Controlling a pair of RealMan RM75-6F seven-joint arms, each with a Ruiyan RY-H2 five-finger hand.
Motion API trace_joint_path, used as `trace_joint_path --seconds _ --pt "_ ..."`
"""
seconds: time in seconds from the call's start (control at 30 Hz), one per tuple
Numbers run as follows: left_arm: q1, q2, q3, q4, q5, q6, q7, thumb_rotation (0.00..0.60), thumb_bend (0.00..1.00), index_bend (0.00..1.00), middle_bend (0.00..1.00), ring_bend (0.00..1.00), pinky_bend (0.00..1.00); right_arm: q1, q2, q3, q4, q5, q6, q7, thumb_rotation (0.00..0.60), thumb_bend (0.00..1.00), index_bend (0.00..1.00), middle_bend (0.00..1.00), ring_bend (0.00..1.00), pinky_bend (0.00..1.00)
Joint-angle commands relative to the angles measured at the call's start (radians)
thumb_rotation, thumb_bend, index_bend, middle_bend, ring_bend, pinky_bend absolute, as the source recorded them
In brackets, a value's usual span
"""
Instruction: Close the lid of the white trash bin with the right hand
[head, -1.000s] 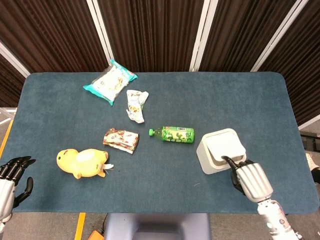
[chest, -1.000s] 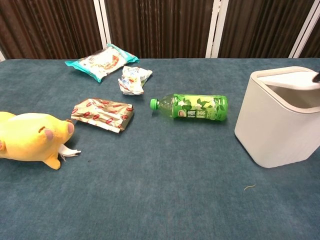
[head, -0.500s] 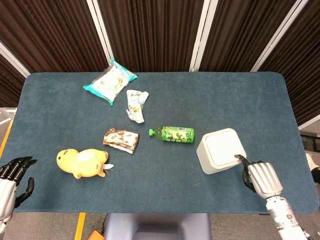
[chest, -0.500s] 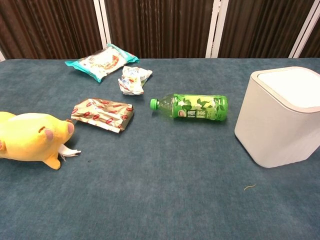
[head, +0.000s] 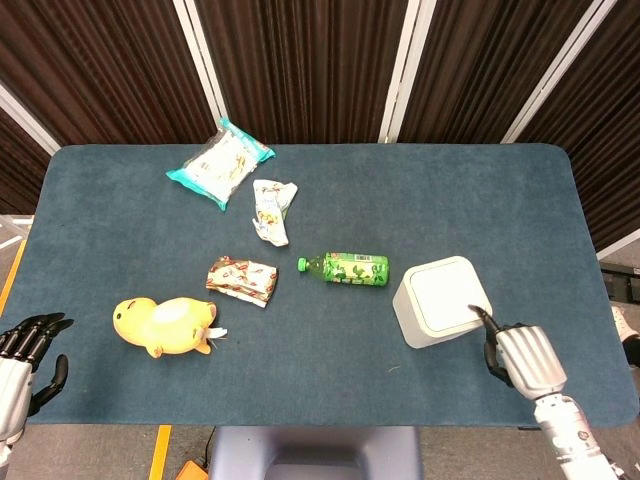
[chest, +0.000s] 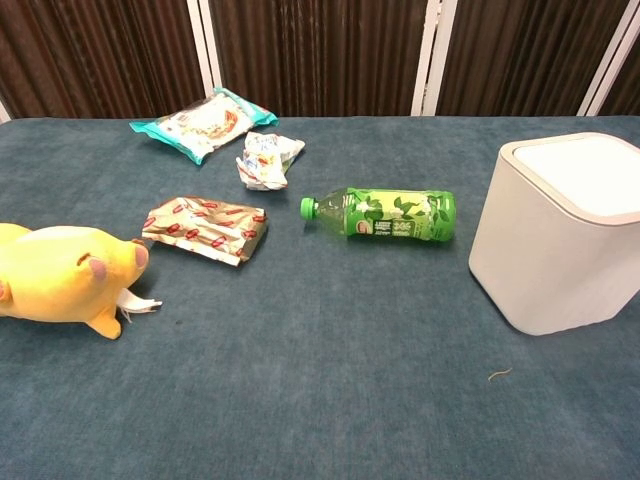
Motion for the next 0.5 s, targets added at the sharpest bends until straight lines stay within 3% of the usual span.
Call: trace_joint_path --seconds 0.03,0.1,0.17,0.27,0.33,0.5 --pt "0.0 -0.001 0.0 0.0 0.001 0.001 0.001 0.6 0.55 0.27 0.24 0.23 0.37 -0.08 -0.024 0.004 0.102 -0.182 0.232 0.096 0.6 0.69 0.17 0.52 0.53 0.75" --pt "-0.001 -0.002 0.001 0.001 0.004 -0.001 0.002 0.6 0.55 0.27 0.24 0.23 0.37 -0.113 -0.021 0.01 0.121 -0.196 0.303 0.117 0.6 0.62 0.15 0.43 0.4 0.74" --pt "-0.003 -0.004 0.001 0.002 0.005 -0.005 0.005 0.6 0.55 0.27 0.24 0.23 0.37 -0.138 -0.014 0.018 0.129 -0.181 0.343 0.135 0.6 0.53 0.14 0.34 0.29 0.66" --pt "-0.006 -0.005 0.002 0.002 0.001 -0.015 0.012 0.6 0.55 0.27 0.24 0.23 0.37 -0.166 0.004 0.021 0.133 -0.135 0.356 0.166 0.6 0.4 0.08 0.22 0.15 0.34" --pt "-0.008 -0.006 0.002 0.001 0.001 -0.019 0.016 0.6 0.55 0.27 0.24 0.23 0.37 -0.181 0.013 0.022 0.128 -0.092 0.346 0.187 0.6 0.32 0.04 0.17 0.07 0.2" --pt "-0.011 -0.01 0.003 -0.001 0.004 -0.024 0.028 0.6 0.55 0.27 0.25 0.23 0.37 -0.168 0.075 0.004 0.075 -0.057 0.252 0.185 0.6 0.24 0.0 0.1 0.0 0.17"
